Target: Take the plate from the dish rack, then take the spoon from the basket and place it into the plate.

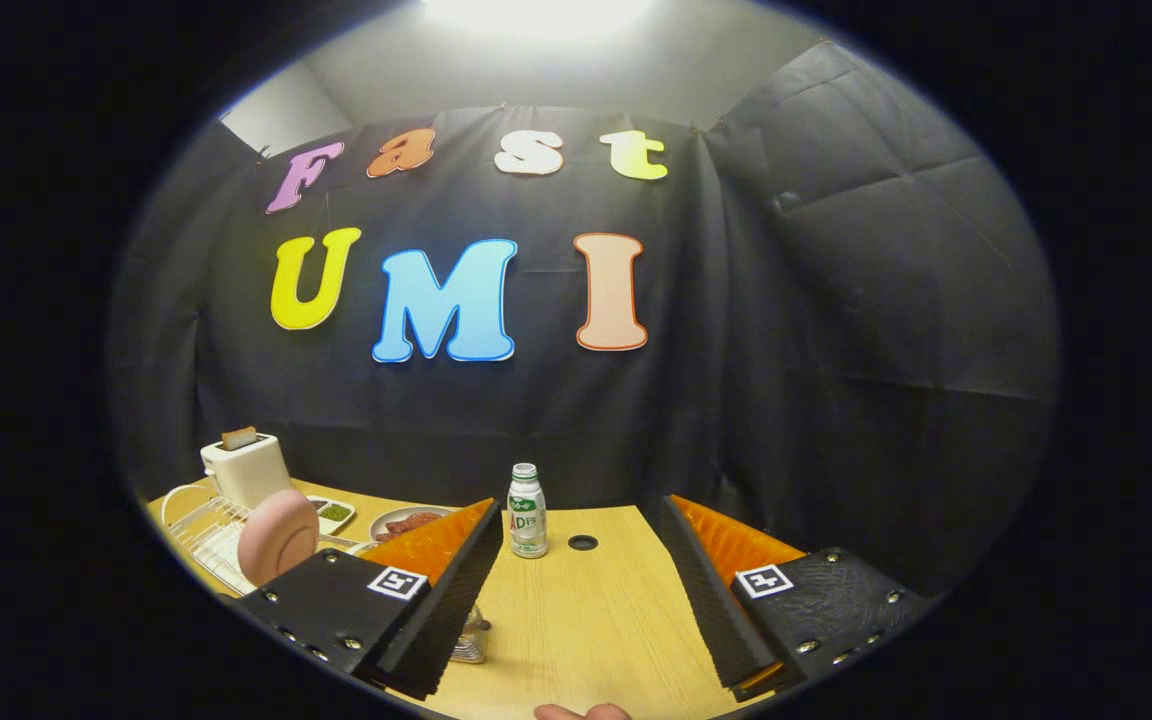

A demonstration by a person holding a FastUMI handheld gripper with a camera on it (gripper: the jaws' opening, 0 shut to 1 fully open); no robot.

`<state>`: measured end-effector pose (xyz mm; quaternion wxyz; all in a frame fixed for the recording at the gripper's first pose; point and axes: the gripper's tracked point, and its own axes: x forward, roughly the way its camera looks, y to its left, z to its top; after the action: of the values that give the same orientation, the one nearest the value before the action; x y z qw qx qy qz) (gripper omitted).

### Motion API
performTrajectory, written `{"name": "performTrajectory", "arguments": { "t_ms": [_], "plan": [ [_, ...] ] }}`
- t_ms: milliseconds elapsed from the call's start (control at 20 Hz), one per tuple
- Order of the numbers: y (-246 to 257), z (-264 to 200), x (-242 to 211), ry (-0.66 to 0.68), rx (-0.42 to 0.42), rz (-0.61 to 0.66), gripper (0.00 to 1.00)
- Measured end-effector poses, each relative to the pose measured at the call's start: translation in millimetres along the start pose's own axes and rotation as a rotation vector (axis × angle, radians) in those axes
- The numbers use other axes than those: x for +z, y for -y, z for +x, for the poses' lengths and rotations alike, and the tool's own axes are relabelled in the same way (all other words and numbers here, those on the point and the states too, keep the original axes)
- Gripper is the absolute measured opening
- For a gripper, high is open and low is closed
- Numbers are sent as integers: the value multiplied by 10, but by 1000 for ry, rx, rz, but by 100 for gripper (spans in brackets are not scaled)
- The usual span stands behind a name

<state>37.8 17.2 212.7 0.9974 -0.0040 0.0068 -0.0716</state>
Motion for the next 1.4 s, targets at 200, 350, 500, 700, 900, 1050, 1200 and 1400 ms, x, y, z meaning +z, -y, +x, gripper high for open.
{"name": "performTrajectory", "arguments": {
  "t_ms": [200, 350, 500, 700, 900, 1050, 1200, 1400],
  "plan": [
    [-351, -132, 287, -14, 12, 30, 97],
    [-636, -178, 427, -23, 28, 25, 96],
    [-959, -213, 485, -74, 52, 17, 97],
    [-1431, -248, 504, -149, 97, 12, 97],
    [-1852, -242, 372, -245, 137, 0, 97],
    [-2104, -219, 238, -321, 165, -12, 97],
    [-2293, -145, 217, -348, 177, -38, 97],
    [-2522, -20, 14, -441, 171, -77, 97]
  ]
}}
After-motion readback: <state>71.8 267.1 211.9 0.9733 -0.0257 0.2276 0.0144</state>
